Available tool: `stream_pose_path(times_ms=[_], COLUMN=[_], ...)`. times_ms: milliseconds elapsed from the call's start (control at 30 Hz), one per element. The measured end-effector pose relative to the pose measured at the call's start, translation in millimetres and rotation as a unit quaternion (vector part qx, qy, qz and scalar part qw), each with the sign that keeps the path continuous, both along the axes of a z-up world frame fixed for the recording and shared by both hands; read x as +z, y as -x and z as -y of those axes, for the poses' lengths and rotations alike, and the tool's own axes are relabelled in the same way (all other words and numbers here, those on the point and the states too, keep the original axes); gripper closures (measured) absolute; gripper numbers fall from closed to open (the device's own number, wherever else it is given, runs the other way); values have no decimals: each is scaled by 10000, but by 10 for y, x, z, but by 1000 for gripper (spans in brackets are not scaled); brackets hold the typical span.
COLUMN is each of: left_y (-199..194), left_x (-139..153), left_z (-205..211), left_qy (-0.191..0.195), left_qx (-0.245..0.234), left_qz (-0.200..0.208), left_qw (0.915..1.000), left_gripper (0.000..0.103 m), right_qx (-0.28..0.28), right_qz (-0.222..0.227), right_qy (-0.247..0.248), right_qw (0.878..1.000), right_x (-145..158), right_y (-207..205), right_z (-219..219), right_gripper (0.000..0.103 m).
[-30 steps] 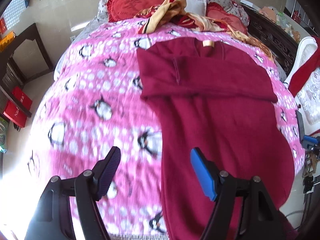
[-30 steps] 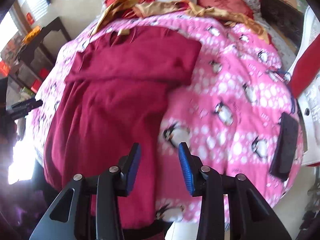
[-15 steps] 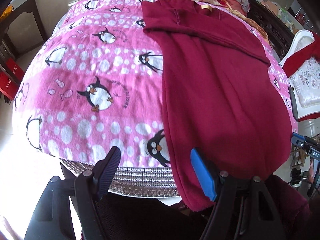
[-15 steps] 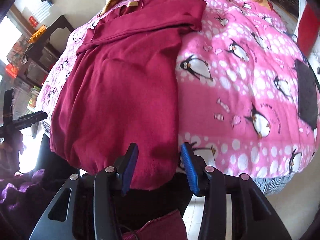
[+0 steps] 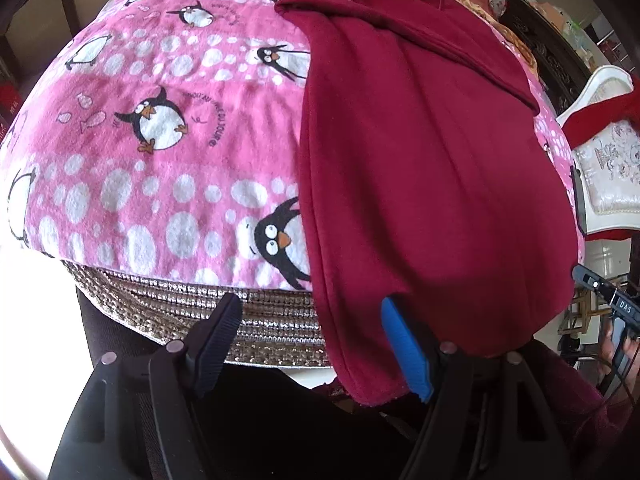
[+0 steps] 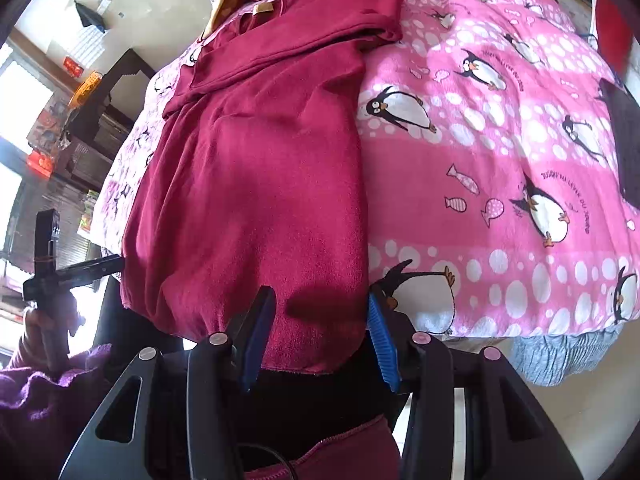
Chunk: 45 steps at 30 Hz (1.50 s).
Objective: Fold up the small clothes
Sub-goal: 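Grasp the hem of the maroon sweater strip with both grippers, then lift the hem and fold it over toward the collar, then open both grippers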
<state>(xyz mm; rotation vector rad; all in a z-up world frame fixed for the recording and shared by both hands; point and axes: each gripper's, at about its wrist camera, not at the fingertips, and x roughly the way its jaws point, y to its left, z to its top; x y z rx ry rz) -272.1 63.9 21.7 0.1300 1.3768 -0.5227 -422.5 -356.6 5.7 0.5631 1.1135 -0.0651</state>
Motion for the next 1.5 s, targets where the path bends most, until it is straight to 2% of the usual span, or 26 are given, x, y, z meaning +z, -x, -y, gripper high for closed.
stream_pose_path(times_ms=[500,700,967,1033,1100,1200,1300,1500], left_y=[71,118,203,215,234,253,264,179], left_x=[-31,-45,-67,-71,-72,-81,-59,248], left_z=[112,148,275,311,339,370,400,319], left_qy=[-185,-224,-231,-203,-175,-140,-60,492], left_qx=[-176,-248,-423,-517,-639,-722,-740,-697], left_qz=[187,157,185,199,201,178,159,259], left_qw=[9995,9993,9987,9983,9976,9971,9971,9960], left_gripper=[25,25,26,31,56,85,95,96], right_qx=[32,130,173,221,297,310,296,342], right_qz=[-84,-107,-29,-5,21,134,341,692], right_qy=[-30,-3,52,208,343,452,445,426], right_qw=[10000,9999,9998,9995,9990,9984,9980,9961], right_x=[-81,-86,-113,-95,-67,-4,71,290], right_y=[-8,-26,-36,-19,-4,45,83,110], right_z=[4,-9,-32,-59,-72,-55,-64,-83], right_gripper=[73,69,69,75,84,98,103,103])
